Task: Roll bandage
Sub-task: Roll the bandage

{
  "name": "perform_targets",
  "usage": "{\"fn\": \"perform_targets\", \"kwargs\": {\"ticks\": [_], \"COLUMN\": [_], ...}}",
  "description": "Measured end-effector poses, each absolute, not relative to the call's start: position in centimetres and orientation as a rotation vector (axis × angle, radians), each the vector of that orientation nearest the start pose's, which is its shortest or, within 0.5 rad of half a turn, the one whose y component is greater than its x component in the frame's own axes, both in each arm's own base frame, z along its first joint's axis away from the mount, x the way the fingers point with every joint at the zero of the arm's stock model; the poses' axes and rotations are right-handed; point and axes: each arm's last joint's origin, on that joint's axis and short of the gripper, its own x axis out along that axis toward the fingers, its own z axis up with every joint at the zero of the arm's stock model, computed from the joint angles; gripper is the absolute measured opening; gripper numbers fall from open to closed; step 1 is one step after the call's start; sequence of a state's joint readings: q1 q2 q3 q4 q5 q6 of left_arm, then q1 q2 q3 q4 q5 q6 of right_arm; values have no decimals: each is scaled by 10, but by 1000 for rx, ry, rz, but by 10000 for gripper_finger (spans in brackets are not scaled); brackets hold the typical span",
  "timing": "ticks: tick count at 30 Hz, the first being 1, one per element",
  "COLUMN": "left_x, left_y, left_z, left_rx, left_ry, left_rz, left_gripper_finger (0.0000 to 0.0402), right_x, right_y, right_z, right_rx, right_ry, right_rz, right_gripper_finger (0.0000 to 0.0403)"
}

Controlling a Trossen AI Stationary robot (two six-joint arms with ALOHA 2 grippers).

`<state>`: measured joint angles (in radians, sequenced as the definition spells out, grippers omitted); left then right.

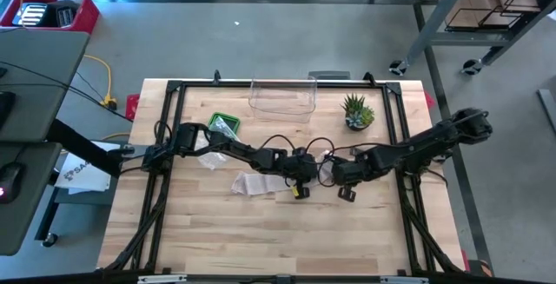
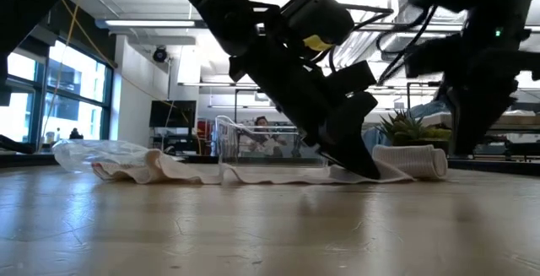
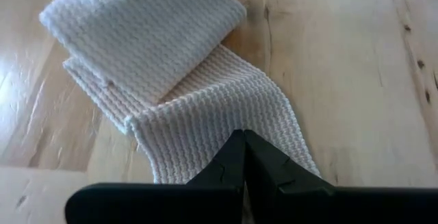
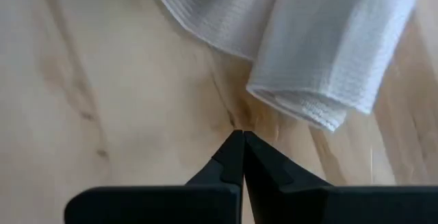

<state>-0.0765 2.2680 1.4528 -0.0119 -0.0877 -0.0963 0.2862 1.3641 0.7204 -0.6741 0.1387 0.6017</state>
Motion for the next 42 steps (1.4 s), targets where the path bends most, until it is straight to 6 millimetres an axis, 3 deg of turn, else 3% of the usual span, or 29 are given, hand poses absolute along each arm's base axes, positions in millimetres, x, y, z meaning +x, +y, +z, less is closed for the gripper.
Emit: {"fn": "perform_targets", "kwargs": {"ticks": [7,13,16,19,24,29,32,36,42], "left_x": [459,452,445,442,449,457,470,489,494], "left_y": [-17,2,8,11,7,8,9,14,16], "left_z": [118,149,149,151,160,173,179,175,178], "left_rx": [-138,-58,-30,-45,-92,-154,-185,-229,-244], "left_ry": [848,835,910,933,833,780,748,793,799], "left_rz": [127,136,137,138,108,141,154,169,209], "left_gripper_finger": [0,0,0,0,0,0,0,0,0], "right_x": [193,188,189,188,182,177,175,171,166], "right_y": [46,22,10,-2,-18,-29,-36,-42,-44], "right_z": [212,225,221,204,176,182,181,163,141], "right_rx": [427,556,603,664,824,864,951,1109,1215], "right_ry": [1016,905,952,1043,1090,1020,1017,995,893], "right_rz": [-476,-611,-631,-627,-594,-597,-567,-433,-363], "right_gripper_finger": [0,0,2,21,99,169,179,181,181]}}
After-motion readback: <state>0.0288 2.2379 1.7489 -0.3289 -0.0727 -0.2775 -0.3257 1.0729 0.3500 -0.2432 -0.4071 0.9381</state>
